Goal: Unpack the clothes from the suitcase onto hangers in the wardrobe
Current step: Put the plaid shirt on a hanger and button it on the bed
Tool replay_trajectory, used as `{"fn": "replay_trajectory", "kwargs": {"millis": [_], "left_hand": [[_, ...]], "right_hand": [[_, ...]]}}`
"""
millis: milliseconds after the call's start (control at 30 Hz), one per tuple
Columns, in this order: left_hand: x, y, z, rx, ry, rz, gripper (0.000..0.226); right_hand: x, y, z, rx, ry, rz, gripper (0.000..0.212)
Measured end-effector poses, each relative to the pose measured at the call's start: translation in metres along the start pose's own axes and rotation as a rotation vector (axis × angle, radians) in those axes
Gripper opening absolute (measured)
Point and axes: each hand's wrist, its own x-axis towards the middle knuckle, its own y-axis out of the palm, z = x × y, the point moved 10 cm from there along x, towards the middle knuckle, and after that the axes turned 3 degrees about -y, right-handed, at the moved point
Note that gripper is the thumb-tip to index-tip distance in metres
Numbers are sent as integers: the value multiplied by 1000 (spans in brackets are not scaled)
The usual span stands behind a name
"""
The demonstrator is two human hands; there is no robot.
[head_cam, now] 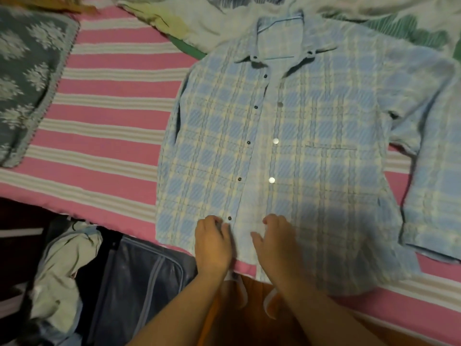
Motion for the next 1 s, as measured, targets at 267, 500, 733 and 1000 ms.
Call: {"fn": "replay_trajectory", "kwargs": {"millis": [267, 500, 733, 1000], "left_hand": [[39, 57, 0, 254, -115, 191, 30], [14, -6, 4, -307, -224, 64, 31], [-3, 13, -23, -373, -165, 422, 37], [-20, 24, -30, -675, -295, 450, 8]], "right_hand": [[17, -1, -44, 161, 190, 68, 12], [-18, -51, -2, 462, 177, -26, 20], [-16, -37, 14, 428, 218, -57, 30], [-18, -19, 12, 397, 268, -6, 26]]}}
